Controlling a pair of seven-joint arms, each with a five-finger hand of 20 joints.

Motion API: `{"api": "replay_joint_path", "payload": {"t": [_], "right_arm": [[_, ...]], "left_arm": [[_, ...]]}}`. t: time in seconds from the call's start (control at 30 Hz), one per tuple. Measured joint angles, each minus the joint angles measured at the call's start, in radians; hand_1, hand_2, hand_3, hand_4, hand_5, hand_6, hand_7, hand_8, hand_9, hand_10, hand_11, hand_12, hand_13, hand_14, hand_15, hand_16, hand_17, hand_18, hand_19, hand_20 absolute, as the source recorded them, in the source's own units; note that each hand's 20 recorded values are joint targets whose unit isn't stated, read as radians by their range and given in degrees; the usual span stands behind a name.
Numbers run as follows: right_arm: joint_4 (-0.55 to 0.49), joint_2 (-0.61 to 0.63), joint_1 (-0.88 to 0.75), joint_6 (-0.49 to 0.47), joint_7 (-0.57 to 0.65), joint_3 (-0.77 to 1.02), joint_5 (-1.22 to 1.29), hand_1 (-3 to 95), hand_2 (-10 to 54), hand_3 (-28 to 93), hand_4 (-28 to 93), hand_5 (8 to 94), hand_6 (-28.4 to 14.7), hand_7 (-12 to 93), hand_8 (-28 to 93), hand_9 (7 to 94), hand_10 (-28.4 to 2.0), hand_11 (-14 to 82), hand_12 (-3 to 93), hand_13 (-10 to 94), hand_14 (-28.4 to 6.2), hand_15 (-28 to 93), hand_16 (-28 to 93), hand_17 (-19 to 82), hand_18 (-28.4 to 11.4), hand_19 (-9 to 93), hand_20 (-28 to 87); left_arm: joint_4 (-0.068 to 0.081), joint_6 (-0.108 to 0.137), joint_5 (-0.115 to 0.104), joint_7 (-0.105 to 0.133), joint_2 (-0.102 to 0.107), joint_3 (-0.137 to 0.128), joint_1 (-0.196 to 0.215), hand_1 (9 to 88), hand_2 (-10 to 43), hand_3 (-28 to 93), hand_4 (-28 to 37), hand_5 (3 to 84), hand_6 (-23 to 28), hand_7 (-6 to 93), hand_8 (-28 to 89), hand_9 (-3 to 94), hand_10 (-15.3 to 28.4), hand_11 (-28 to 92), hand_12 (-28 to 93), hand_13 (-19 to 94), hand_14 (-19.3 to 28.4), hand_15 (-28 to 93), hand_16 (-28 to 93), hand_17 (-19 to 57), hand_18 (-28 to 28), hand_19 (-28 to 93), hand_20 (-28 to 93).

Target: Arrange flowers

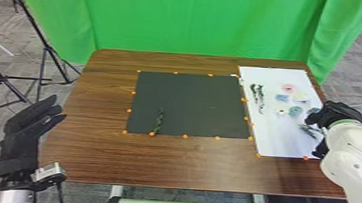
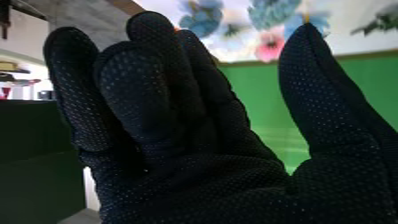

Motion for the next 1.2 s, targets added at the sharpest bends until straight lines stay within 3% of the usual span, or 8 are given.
{"api": "replay_joint_path", "payload": {"t": [0.33, 0.53, 0.83, 1.07, 1.2], "right_arm": [[0.033, -0.006, 0.004, -0.037, 0.038, -0.012, 0.026, 28.7, 3.3, 72, -19, 62.2, -17.0, 13, -5, 66.2, -25.8, 36.6, 19.4, 71, -14.6, 74, 17, 50, -21.8, 93, -28], [0.047, -0.012, 0.008, -0.080, 0.056, -0.023, 0.034, 30.1, 2.7, 72, -19, 64.4, -16.8, 13, -6, 67.8, -25.5, 36.0, 19.1, 71, -14.1, 74, 16, 51, -21.6, 93, -28], [0.089, -0.015, 0.045, -0.084, 0.071, -0.081, 0.045, 33.0, 2.4, 72, -20, 67.0, -15.5, 14, -6, 70.2, -24.3, 35.8, 19.0, 73, -13.3, 73, 16, 52, -21.2, 93, -28], [0.113, -0.007, 0.071, -0.065, 0.082, -0.111, 0.040, 40.7, 3.5, 73, -23, 73.9, -10.4, 19, -7, 77.7, -19.5, 37.2, 19.3, 79, -9.8, 69, 16, 55, -19.9, 93, -28], [0.129, 0.011, 0.083, -0.040, 0.085, -0.145, 0.018, 48.1, 2.5, 71, -27, 77.2, -8.3, 21, 10, 81.5, -16.8, 38.5, 19.8, 83, -7.4, 66, 17, 58, -17.9, 93, -28]], "left_arm": [[0.000, -0.001, 0.002, -0.002, -0.008, 0.000, -0.001, 26.2, 5.7, 84, -18.6, 37.7, 8.7, 16.5, -11, 32.5, 19.1, 36, 6, 22, 26.1, 63, -17, -10.0, 21.1, 58, 3], [0.000, -0.007, 0.012, -0.008, -0.026, -0.005, -0.001, 26.4, 5.8, 84, -18.3, 37.8, 8.7, 16.5, -11, 32.6, 19.1, 36, 6, 23, 26.1, 63, -17, -10.0, 21.1, 58, 3], [0.000, -0.006, -0.002, -0.002, -0.018, -0.002, -0.002, 26.6, 5.7, 84, -18.2, 37.8, 8.7, 16.6, -11, 32.5, 19.0, 36, 6, 23, 26.1, 63, -17, -9.9, 21.1, 58, 3], [0.000, -0.007, 0.000, -0.004, -0.020, -0.003, -0.003, 26.5, 5.7, 84, -18.0, 37.8, 8.7, 16.6, -11, 32.5, 19.1, 36, 6, 23, 26.0, 63, -17, -10.0, 21.1, 58, 3], [0.000, -0.011, 0.006, -0.007, -0.028, -0.005, -0.003, 26.5, 5.8, 84, -18.0, 37.8, 8.7, 16.5, -11, 32.5, 19.2, 36, 6, 23, 26.0, 63, -17, -10.0, 21.1, 58, 3]]}}
